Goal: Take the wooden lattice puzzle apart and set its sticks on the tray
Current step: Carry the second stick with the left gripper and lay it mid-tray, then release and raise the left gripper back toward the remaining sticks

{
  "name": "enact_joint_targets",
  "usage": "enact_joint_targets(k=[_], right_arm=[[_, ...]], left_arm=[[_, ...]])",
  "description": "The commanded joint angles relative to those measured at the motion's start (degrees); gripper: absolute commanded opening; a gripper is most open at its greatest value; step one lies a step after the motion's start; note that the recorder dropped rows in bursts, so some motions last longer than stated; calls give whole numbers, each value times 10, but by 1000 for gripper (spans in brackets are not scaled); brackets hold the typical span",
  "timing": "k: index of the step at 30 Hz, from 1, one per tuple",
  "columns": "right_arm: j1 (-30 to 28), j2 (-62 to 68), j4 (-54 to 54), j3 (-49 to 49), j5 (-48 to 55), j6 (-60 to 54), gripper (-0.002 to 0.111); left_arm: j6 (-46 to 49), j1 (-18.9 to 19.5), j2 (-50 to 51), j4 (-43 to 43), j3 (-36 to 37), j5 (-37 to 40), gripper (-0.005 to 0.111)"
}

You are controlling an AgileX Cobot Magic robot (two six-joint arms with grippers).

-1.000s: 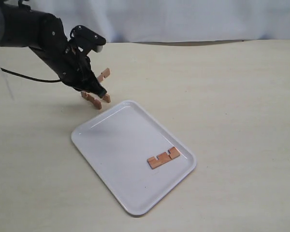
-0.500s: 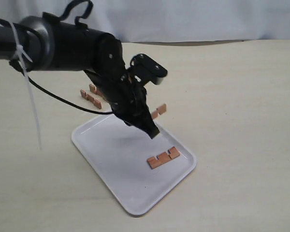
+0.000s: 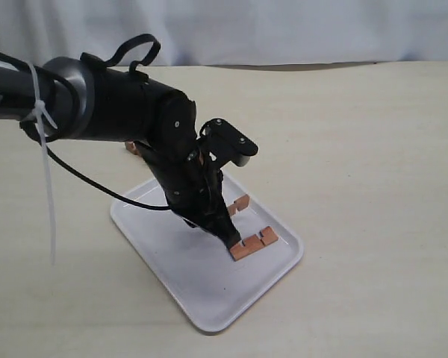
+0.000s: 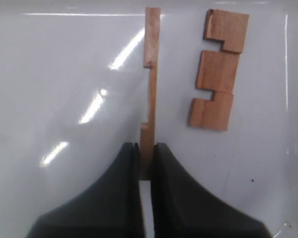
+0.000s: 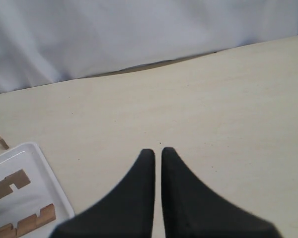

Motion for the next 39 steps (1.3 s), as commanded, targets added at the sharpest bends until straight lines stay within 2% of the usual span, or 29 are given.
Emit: enact_joint_targets(k=[1,4,12,18,23,28,30,33,36,39], right_arm=[[-4,-4,-3,1,-7,1,4],[-4,-4,-3,1,-7,1,4],[-4,-4,-3,1,-7,1,4],[-4,-4,-3,1,-7,1,4],[-4,-4,-3,1,-7,1,4],[-4,-4,-3,1,-7,1,4],[-4,-4,-3,1,-7,1,4],[-4,-4,-3,1,-7,1,4],[-4,-4,-3,1,-7,1,4],[-4,-4,-3,1,-7,1,4]], left_arm=[[-13,2,-1,1,2,-10,0],[-17,2,-1,5,2,-19,3],[-38,6,-1,23,2,-27,43],[-41,8,-20,56,-20,0,63],[-120,38,-77,124,-44,3,65],[-264,119,-101,210,-44,-23,64],[-300,156,-93,203,-44,-29,64],[-304,191,-73,181,-44,-31,64],[-304,209,-46,154,-44,-43,64],[-302,211,-18,144,-44,-61,64]])
